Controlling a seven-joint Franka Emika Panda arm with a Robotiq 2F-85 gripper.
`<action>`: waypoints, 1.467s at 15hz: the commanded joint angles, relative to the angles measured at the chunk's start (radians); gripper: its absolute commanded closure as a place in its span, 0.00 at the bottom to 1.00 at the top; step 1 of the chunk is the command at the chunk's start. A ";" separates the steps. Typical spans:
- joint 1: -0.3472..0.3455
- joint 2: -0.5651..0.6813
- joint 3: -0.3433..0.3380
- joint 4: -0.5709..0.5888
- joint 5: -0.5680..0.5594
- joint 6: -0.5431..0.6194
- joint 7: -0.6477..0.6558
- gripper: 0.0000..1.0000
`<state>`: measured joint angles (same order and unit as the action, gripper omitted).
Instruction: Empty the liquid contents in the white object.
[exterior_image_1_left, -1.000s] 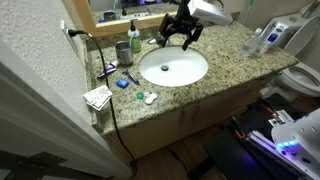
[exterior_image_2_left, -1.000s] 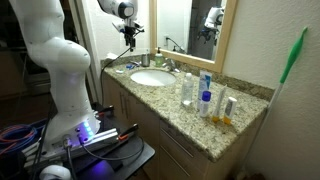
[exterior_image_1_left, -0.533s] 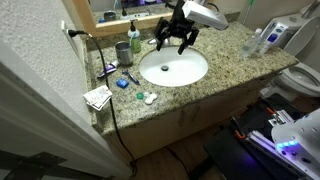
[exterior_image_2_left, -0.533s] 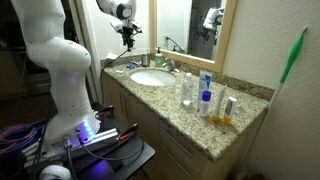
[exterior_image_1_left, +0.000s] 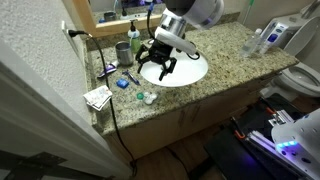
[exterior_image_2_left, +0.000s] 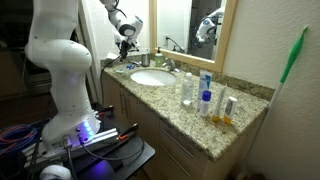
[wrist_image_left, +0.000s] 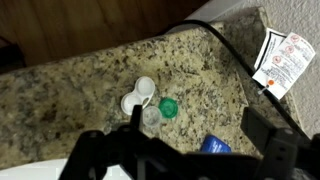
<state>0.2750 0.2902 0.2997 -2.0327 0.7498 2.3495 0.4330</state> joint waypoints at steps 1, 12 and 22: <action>0.018 0.024 -0.013 0.020 0.010 -0.005 0.000 0.00; 0.028 0.086 -0.036 0.022 0.127 -0.114 0.094 0.00; 0.062 0.138 -0.058 0.015 0.084 -0.112 0.265 0.00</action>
<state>0.3312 0.4299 0.2494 -2.0197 0.8327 2.2422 0.6977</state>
